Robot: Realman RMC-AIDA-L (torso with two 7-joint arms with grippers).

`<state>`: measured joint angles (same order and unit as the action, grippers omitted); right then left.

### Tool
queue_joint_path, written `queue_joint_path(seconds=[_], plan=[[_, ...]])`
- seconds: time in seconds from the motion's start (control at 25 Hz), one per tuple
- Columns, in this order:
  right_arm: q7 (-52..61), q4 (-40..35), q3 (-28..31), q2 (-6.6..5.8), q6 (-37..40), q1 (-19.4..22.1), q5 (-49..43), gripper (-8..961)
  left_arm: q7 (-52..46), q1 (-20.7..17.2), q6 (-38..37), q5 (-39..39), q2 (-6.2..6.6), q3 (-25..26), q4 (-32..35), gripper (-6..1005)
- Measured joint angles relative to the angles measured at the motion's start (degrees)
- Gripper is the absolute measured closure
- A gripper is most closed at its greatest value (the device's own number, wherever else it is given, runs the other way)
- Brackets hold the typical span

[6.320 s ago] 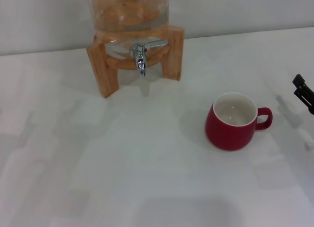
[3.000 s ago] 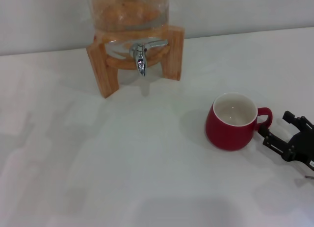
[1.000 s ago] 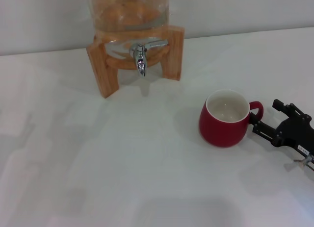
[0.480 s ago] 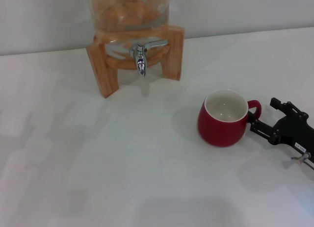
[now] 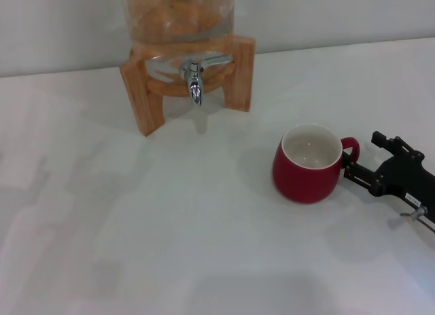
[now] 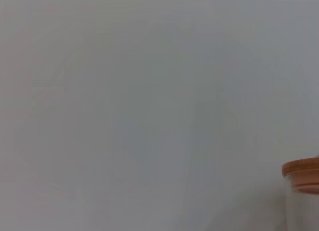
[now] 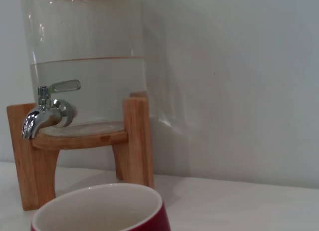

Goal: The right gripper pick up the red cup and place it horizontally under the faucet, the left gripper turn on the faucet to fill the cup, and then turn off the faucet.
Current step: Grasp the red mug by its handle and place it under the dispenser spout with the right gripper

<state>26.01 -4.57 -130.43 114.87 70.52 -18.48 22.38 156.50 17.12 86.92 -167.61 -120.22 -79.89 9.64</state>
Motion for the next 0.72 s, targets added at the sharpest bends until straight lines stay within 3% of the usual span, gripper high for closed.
queue_joint_path(seconds=[0.72], plan=[[0.0,0.1,0.0,-0.09,-1.5,-1.8,-0.1,112,0.0,0.0,-0.1,0.0,-0.02,0.0,0.1,147]])
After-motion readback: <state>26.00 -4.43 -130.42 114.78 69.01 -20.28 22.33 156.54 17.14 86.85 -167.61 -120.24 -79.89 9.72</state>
